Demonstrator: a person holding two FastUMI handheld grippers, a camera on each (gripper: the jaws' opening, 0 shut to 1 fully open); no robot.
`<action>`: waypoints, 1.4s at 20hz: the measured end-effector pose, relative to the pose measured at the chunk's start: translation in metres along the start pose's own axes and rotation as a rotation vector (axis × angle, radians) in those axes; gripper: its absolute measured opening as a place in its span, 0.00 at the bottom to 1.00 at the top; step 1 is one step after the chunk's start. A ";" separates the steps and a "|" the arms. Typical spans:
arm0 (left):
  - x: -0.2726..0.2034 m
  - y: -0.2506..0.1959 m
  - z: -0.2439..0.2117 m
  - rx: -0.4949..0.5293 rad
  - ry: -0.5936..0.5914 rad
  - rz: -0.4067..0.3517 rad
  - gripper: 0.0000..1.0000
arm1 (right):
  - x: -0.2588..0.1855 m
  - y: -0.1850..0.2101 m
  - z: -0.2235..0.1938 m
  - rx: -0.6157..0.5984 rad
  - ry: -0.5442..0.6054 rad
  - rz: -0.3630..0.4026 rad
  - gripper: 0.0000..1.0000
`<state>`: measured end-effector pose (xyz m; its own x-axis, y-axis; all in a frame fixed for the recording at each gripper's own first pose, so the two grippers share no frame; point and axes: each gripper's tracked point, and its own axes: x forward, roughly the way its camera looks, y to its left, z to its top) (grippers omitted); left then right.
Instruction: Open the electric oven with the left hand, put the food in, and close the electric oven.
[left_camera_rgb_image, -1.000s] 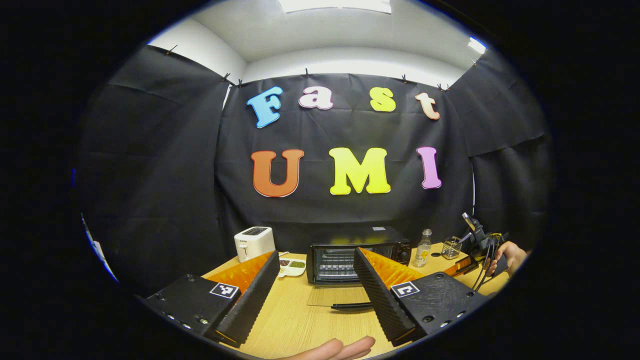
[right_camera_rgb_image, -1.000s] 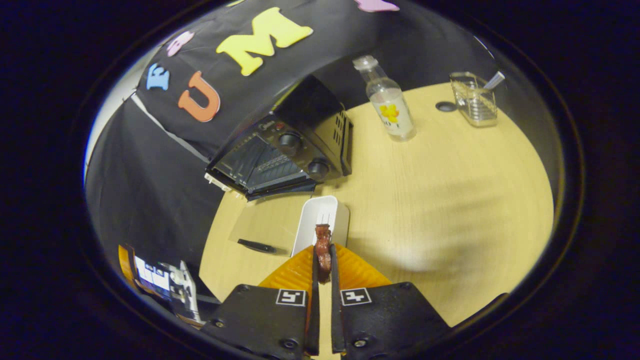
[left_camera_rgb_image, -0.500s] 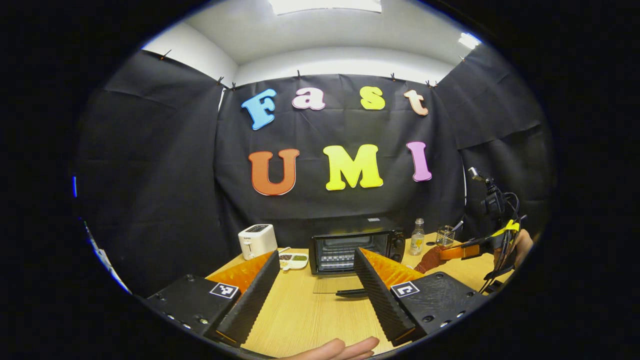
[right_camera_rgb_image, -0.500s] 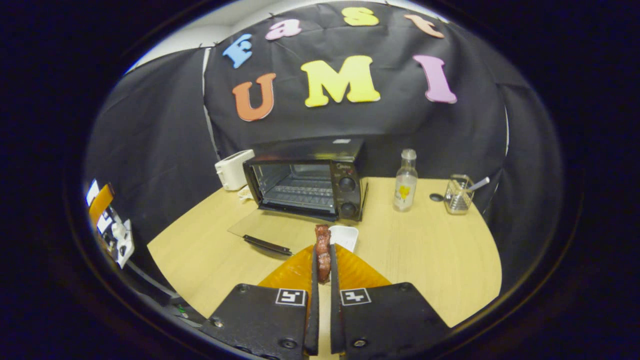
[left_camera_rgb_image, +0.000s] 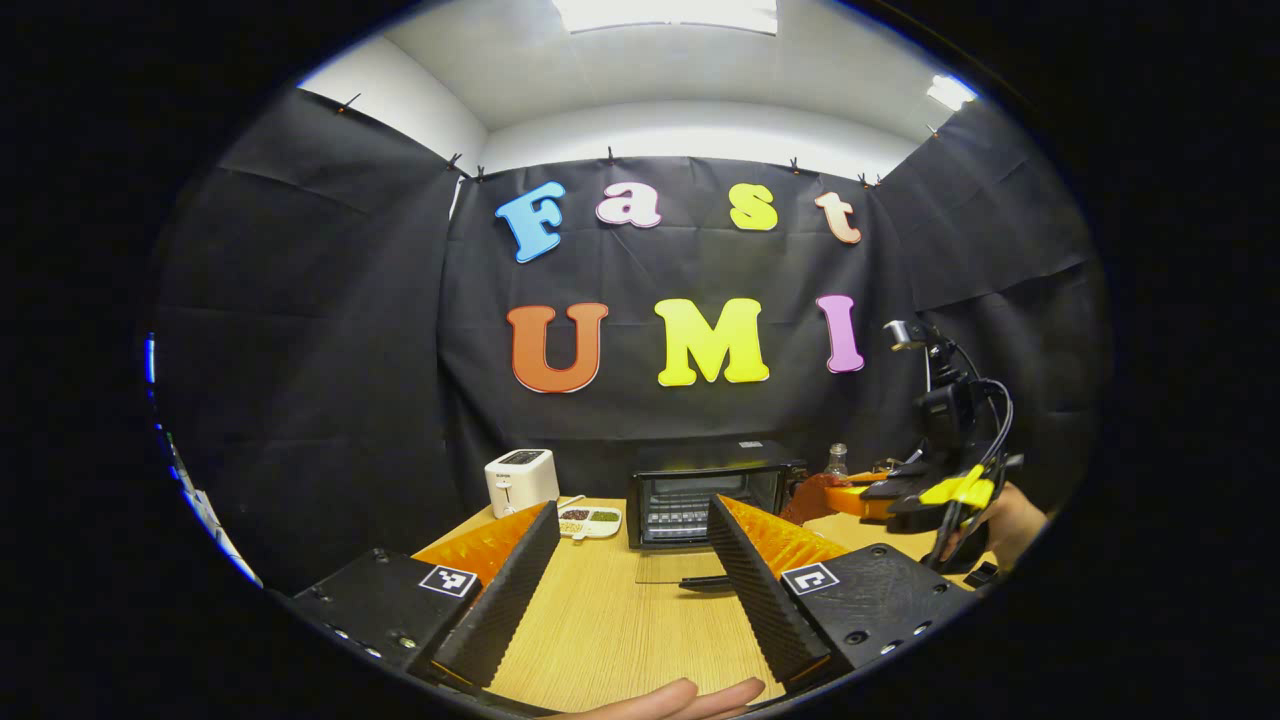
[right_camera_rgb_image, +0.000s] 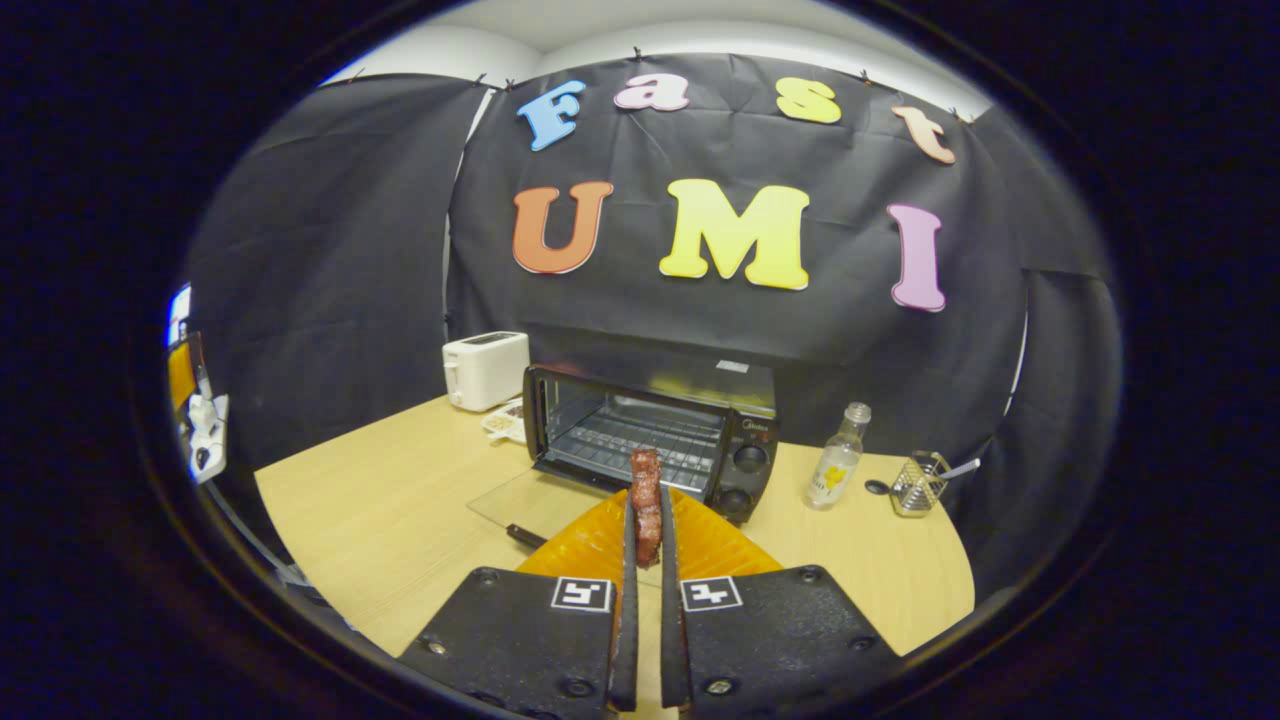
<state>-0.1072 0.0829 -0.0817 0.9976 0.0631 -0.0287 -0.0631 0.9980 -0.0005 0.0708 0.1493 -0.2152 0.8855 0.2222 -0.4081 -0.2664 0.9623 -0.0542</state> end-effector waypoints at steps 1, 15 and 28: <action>0.002 0.000 -0.002 0.001 0.001 -0.001 0.94 | 0.012 0.006 0.004 -0.008 -0.018 -0.013 0.12; 0.030 0.028 -0.056 0.017 0.058 0.055 0.95 | 0.159 0.055 -0.006 0.243 -0.039 -0.050 0.12; 0.069 0.057 -0.085 -0.038 0.116 0.103 0.95 | 0.283 0.042 -0.021 0.900 0.059 0.047 0.12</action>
<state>-0.0447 0.1435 -0.1688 0.9760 0.1619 -0.1459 -0.1678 0.9854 -0.0294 0.3019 0.2491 -0.3524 0.8536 0.2802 -0.4391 0.1183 0.7167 0.6873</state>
